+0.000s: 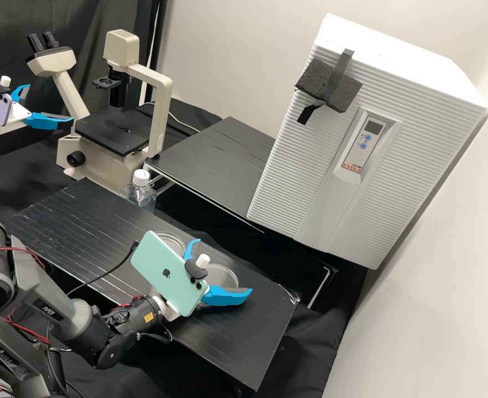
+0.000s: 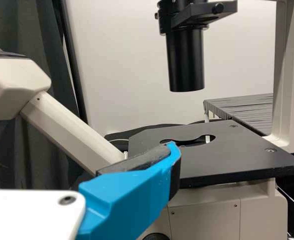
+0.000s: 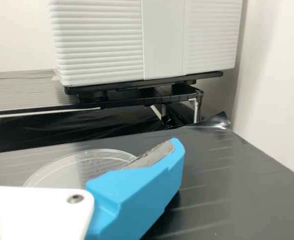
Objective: Close the petri dish lid.
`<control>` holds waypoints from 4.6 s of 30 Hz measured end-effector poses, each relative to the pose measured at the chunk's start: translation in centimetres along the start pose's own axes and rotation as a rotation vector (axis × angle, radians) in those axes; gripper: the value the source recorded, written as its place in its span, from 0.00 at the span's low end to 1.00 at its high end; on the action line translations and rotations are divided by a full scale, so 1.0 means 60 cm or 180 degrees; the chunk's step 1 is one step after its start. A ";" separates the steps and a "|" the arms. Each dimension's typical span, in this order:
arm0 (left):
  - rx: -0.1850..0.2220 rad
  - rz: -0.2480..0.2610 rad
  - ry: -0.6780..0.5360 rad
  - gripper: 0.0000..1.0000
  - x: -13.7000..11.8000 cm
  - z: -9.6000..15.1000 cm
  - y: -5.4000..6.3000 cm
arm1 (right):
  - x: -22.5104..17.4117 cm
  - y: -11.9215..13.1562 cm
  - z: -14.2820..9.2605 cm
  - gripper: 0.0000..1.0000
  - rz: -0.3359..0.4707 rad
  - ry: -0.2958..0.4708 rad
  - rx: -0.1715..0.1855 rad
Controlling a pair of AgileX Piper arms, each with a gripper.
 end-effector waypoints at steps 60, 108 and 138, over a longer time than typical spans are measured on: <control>0.0000 0.0000 0.0000 1.00 0.000 0.000 0.000 | -0.010 0.004 0.031 0.00 -0.0312 -0.0021 -0.0208; 0.0000 0.0000 0.0000 1.00 0.000 0.000 0.000 | -0.030 0.001 -0.056 0.00 -0.0304 0.0858 0.0083; 0.0000 0.0000 0.0000 1.00 0.000 0.000 0.000 | -0.035 -0.064 -0.087 0.00 -0.1113 0.1050 -0.0348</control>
